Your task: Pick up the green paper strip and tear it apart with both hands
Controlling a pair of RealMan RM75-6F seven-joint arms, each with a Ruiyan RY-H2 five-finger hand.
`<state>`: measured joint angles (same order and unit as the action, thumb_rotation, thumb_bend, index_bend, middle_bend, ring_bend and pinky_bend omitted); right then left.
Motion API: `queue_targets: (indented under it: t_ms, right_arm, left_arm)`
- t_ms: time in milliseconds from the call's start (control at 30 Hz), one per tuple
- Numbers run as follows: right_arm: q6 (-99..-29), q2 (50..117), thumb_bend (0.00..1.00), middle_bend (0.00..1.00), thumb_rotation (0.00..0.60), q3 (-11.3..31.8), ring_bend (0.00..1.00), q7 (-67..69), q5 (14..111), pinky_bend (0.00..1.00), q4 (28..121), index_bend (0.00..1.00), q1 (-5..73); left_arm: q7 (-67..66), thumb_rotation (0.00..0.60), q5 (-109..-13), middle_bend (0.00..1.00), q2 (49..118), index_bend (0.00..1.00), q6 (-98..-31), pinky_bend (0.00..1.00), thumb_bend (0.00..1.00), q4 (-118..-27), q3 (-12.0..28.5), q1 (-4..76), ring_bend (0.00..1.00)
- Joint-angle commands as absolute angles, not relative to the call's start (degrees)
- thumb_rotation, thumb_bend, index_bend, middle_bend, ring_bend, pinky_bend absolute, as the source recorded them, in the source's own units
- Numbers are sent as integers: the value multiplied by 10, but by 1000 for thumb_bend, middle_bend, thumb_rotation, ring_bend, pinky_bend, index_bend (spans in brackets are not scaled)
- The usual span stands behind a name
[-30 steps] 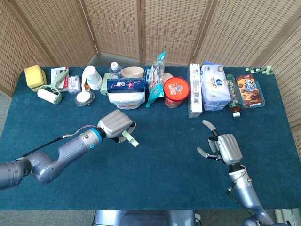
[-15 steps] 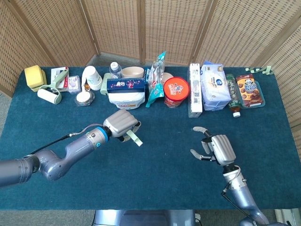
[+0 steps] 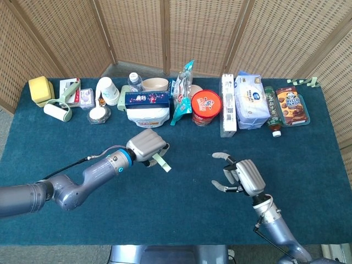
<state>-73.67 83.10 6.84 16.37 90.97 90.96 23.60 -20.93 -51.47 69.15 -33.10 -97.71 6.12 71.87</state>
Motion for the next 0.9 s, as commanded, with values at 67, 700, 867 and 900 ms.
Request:
queue_targets:
  t_ms: [67,700,867,900]
  right_arm:
    - [-730,838,274,919,448,70,912,160,910,1000,912,254,244]
    - [-700,860,298,921,600,80,912,120,902,1000,928,365,284]
    - [-702,868,311,930,600,83,921,107,896,1000,929,398,288]
    - [-703,871,312,931,600,84,922,104,895,1000,929,400,289]
  left_arm:
    - [-211,600,-511,1000,695,623,-332,1000,460,-977,58,724,1000]
    - [-214,600,-492,1000,708,623,-340,1000,460,-976,44,744,1000]
    - [-214,600,-488,1000,709,623,-341,1000,460,-974,41,748,1000]
    - [-215,600,-487,1000,710,623,-341,1000,460,-974,39,749,1000]
